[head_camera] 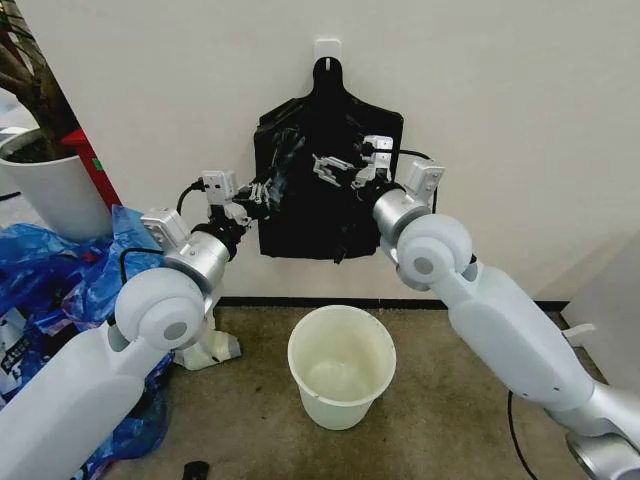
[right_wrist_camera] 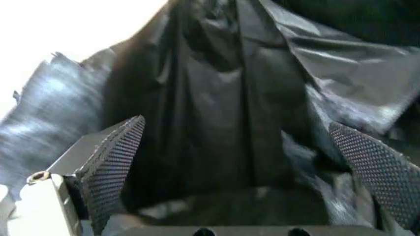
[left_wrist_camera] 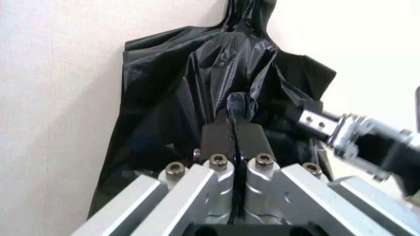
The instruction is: Place the garbage bag over the trash bin.
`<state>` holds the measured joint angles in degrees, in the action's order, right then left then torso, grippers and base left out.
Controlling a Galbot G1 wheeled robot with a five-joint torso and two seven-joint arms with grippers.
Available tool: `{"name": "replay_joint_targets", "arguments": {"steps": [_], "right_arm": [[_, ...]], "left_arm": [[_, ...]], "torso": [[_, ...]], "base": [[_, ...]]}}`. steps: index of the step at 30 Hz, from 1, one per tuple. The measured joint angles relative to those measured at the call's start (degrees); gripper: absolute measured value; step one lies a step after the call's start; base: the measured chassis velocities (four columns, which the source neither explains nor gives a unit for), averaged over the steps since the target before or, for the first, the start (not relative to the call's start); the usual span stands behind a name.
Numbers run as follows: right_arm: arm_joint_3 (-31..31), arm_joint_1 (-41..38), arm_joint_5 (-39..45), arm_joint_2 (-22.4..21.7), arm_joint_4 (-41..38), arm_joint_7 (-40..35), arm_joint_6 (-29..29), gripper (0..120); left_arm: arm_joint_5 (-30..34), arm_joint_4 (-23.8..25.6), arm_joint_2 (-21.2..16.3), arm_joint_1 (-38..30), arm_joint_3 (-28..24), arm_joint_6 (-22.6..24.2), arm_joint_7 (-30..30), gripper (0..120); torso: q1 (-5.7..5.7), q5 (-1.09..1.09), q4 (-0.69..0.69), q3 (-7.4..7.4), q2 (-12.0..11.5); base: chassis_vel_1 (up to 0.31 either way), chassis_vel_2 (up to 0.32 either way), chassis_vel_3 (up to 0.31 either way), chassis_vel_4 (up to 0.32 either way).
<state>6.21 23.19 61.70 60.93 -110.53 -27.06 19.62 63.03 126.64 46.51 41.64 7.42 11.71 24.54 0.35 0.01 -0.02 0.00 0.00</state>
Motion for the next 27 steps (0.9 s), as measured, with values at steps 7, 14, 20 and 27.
{"name": "replay_joint_targets", "arguments": {"steps": [7,14,20,27], "right_arm": [[0.2,0.8,-4.7,-1.5,1.5,2.7,0.1,100],[0.5,2.3,-13.1,-2.6,-0.4,6.3,-0.9,94],[2.7,1.7,-17.9,-3.9,-2.7,9.9,-1.0,94],[4.0,-1.2,-15.2,-2.0,-1.7,6.8,0.0,93]], "left_arm": [[0.1,0.1,0.1,0.0,-0.1,0.0,-0.1,0],[0.7,-0.1,0.1,-0.8,-0.4,0.0,-0.1,0],[1.0,-0.1,-0.1,-0.9,-0.5,0.1,-0.1,0],[1.0,0.0,-0.1,-0.9,-0.8,0.1,-0.2,0]], "torso": [[0.0,0.0,0.0,0.0,0.0],[0.0,0.0,0.0,0.0,0.0],[0.0,-0.01,-0.01,0.0,0.0],[0.0,-0.01,0.02,0.0,0.0]], "base": [[0.0,0.0,0.0,0.0],[0.0,0.0,0.0,0.0],[0.0,0.0,0.0,0.0],[0.0,0.0,0.0,0.0]]}}
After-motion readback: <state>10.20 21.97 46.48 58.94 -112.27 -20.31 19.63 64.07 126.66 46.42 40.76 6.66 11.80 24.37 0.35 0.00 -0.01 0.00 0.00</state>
